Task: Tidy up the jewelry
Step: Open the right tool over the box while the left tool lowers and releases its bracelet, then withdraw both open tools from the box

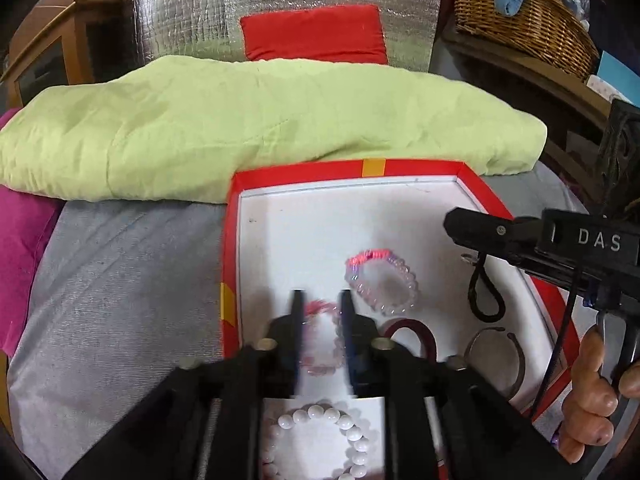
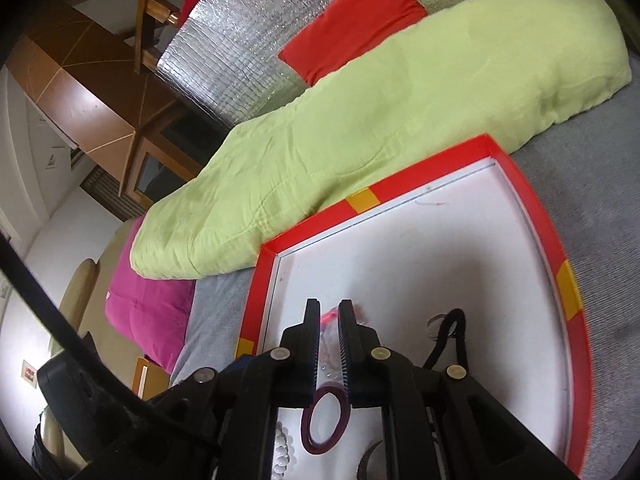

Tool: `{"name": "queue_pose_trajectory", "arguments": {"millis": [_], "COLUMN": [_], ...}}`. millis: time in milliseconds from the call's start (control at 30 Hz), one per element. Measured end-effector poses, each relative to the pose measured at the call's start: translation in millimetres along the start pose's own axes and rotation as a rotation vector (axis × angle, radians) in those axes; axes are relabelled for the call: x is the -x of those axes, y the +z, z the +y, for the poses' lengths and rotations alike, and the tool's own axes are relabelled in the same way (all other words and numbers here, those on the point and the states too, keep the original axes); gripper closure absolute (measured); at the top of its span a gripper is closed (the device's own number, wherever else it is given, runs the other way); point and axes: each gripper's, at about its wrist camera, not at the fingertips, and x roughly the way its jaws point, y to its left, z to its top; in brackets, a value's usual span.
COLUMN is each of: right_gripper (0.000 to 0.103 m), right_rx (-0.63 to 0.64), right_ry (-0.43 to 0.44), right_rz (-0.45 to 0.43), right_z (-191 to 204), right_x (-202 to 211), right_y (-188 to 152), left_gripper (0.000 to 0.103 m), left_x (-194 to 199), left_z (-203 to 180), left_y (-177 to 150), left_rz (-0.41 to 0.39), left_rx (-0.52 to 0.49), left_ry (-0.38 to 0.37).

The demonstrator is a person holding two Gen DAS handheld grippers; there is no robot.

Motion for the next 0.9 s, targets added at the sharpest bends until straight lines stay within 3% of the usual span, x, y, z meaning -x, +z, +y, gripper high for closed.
{"name": "queue_pose_trajectory", "arguments": {"millis": [67,133,200,267,567,900], "right_gripper": [0.089,0.085,0.068,0.042,0.042,0.042], "right_rx": [0.006,0.010,0.016,0.021,0.034,0.011], "right_ry": [-0.015,-0.023,-0.037,-0.055,-0.093,-0.162], "right_rz": [0.005,0.014,0.023,0.012,-0.091,-0.111], "right_z": [1,2,3,2,4,-15], "right_x": [5,11,21,35,106,177], "right_y": [1,0,-3,-6,-22,-79], "left_gripper": [0.055,0.050,0.049,0.042,0.035,0.034], "left_x": [9,18,26,36,75,110], "left_z": [3,6,10,15,24,18], "left_y": [1,3,3,0,-26,-111], "left_rz": [-0.028,-0.043,-0.052,-0.061,-0.096,-0.042], "left_rx": [0.002,0.007,0.019,0.035,0.101,0.095], "left_ry": [0.022,0.047,0.067,0.088,0.152,0.181]}}
